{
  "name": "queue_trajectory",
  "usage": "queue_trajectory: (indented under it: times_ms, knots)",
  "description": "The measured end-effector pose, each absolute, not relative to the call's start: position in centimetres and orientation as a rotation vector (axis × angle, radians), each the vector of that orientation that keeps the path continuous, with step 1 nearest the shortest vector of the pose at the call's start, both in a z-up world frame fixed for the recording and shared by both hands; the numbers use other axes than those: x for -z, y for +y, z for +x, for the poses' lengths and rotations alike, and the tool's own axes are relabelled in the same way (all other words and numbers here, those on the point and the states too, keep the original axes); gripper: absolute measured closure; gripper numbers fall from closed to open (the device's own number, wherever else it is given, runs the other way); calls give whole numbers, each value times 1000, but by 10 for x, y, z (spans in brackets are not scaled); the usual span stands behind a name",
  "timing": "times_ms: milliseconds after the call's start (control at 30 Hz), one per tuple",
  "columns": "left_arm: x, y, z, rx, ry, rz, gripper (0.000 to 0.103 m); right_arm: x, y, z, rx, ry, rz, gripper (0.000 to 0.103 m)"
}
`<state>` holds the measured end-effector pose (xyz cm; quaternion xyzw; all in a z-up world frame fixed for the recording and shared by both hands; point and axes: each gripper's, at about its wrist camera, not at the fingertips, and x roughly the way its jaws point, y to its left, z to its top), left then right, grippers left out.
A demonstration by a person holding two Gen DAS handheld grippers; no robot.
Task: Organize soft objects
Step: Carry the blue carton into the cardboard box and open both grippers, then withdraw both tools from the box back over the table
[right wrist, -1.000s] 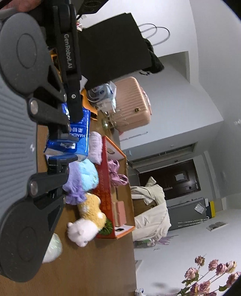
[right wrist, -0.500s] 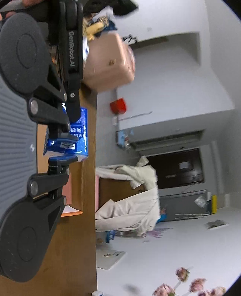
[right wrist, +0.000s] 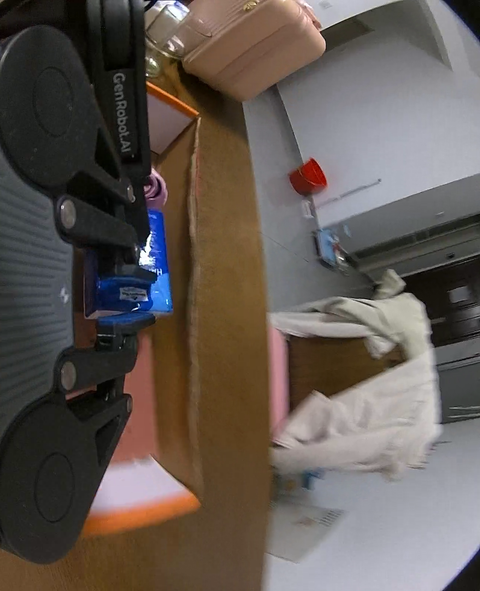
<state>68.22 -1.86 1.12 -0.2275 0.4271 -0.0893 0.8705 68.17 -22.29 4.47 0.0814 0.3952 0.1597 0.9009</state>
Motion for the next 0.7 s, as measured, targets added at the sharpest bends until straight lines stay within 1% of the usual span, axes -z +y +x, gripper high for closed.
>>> queue_trajectory:
  times_ms: [100,167,267,300,333,367,400,433,500,600,633,667,700]
  knots:
    - [-8,-24,681,184,872,-392,78,-32,-222,687,-326,852,185,88]
    - [0,-22,687,194,923,-420,74,-31,-224,688,-309,837,198,88]
    - [2,-20,688,211,939,-445,72,-34,-226,684,-300,832,219,88]
    - [-2,-20,686,215,936,-433,67,-38,-228,682,-298,827,222,87]
    - [-7,-17,682,217,924,-433,62,-45,-228,676,-299,820,218,85]
    - [-12,-15,677,218,913,-437,59,-53,-230,669,-302,810,217,82]
    - [-21,-14,672,216,900,-435,55,-63,-232,662,-310,796,214,81]
    - [-32,-12,664,219,882,-423,50,-73,-233,654,-319,782,206,79]
    - [-56,-12,646,227,834,-381,44,-98,-236,634,-322,744,176,78]
    - [-94,-9,612,225,762,-286,38,-136,-243,601,-318,686,131,66]
    - [-107,-6,596,222,735,-261,34,-148,-248,588,-318,669,125,60]
    - [-116,-2,583,210,712,-245,32,-159,-253,577,-322,655,118,55]
    - [-126,2,569,192,690,-228,30,-170,-257,563,-325,638,107,54]
